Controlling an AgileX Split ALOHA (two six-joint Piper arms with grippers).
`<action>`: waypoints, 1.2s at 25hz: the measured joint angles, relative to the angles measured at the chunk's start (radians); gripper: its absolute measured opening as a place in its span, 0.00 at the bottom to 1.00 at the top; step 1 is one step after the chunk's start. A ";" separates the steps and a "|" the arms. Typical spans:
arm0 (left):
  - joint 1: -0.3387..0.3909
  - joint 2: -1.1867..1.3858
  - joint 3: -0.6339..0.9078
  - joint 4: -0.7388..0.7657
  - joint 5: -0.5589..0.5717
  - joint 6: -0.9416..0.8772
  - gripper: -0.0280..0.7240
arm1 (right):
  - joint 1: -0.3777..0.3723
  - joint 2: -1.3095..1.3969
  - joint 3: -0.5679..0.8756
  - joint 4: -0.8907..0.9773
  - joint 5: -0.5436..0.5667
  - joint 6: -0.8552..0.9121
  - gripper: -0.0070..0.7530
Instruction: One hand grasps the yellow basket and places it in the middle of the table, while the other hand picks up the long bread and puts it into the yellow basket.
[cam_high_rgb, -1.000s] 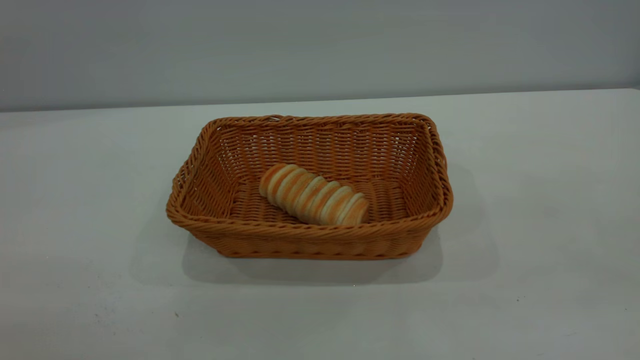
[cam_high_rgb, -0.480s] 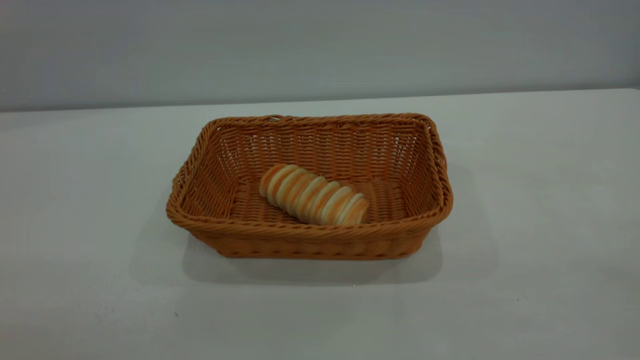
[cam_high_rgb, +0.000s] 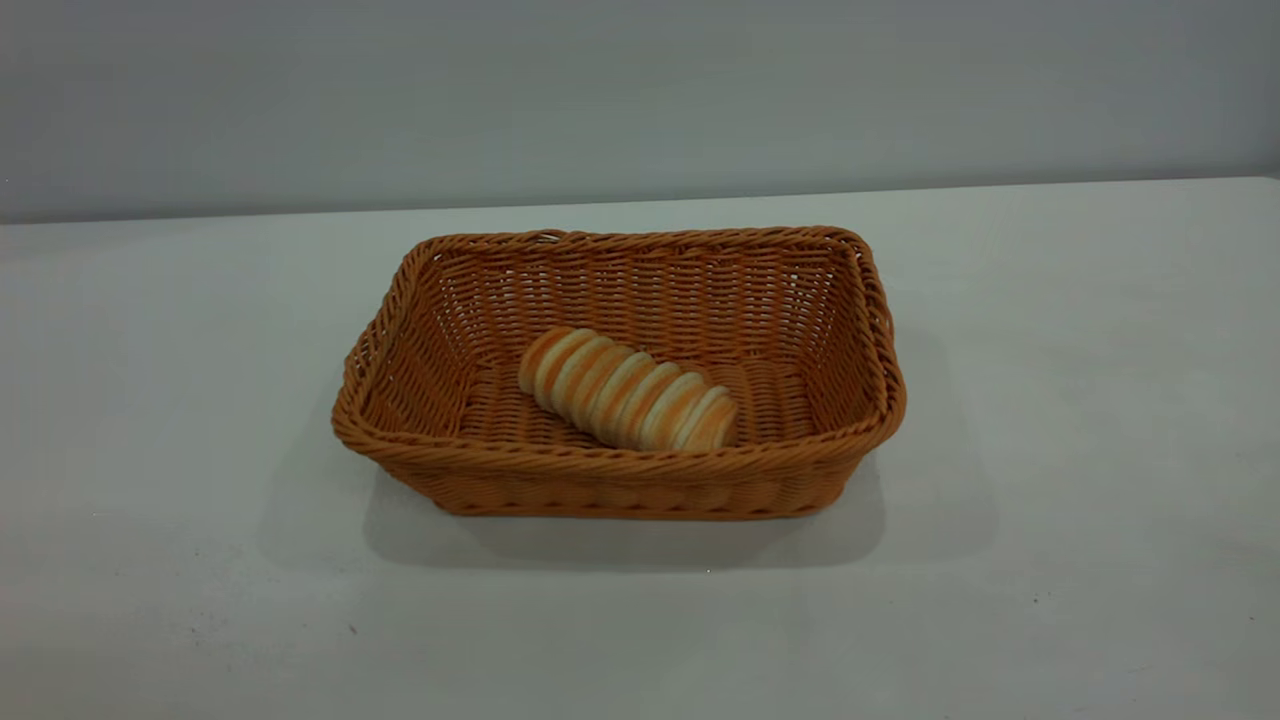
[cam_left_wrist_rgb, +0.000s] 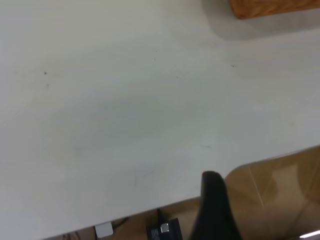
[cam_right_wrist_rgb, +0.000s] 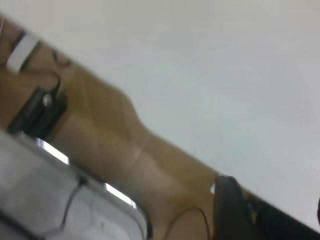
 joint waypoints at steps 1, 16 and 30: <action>0.011 0.000 0.000 0.000 0.000 0.000 0.81 | -0.047 -0.033 0.000 0.010 0.000 0.000 0.58; 0.109 -0.154 0.000 -0.002 0.001 0.000 0.81 | -0.363 -0.375 0.000 0.011 0.016 0.002 0.41; 0.109 -0.157 0.000 -0.002 0.001 0.000 0.81 | -0.363 -0.376 0.000 0.011 0.016 0.002 0.32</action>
